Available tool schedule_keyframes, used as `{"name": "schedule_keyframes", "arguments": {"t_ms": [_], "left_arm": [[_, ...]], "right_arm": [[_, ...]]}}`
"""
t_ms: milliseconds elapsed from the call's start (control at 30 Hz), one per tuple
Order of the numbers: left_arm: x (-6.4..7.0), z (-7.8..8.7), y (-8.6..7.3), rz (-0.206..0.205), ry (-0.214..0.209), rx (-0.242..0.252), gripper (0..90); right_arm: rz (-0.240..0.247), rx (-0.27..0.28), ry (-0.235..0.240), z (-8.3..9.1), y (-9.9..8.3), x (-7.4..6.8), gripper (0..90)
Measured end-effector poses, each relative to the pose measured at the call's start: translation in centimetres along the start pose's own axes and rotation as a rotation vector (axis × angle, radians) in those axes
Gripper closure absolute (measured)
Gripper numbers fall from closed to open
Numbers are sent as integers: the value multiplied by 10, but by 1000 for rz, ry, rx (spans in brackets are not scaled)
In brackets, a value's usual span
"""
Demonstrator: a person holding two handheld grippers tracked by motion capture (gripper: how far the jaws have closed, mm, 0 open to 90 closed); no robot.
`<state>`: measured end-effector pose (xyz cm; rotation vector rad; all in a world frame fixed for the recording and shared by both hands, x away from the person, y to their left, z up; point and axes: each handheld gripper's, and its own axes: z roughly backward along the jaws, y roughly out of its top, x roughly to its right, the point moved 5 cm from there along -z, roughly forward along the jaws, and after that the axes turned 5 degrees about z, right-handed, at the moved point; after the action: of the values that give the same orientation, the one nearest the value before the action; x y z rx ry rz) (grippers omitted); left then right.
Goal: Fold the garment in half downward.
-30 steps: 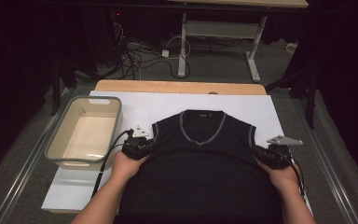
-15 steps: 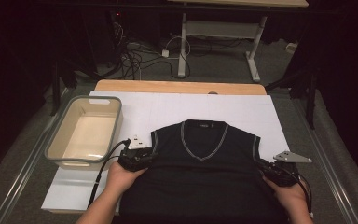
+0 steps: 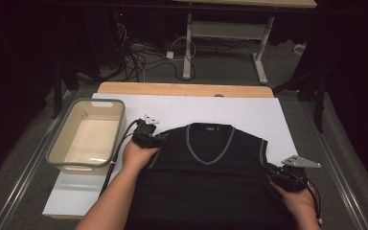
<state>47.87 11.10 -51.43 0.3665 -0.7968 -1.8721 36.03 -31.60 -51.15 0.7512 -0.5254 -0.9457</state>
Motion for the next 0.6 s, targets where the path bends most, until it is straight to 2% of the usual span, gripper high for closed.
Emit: {"name": "schedule_keyframes", "arguments": {"t_ms": [33,100,167,233,367,500,600], "left_arm": [[-2,-4,-1,11,-4,-21,275],[-4,-6,-1,34,-31,-29,277],[-4,-5,-2,32,-37,-30,300],[-2,-4,-3,18,-47,-24,364],[5,-3,-5,-19,-85,-11,584],[6,-2,-6,-20,-117,-1,702],[7,-2,-7,-32,-113,5,732]], "right_arm": [[2,-2,-1,0,0,0,800],[0,0,0,0,0,0,800],[1,-1,-1,0,0,0,799],[1,1,-2,0,0,0,795],[-1,2,0,0,0,0,782],[0,3,-3,1,0,0,751],[-9,21,1,3,1,1,660]]}}
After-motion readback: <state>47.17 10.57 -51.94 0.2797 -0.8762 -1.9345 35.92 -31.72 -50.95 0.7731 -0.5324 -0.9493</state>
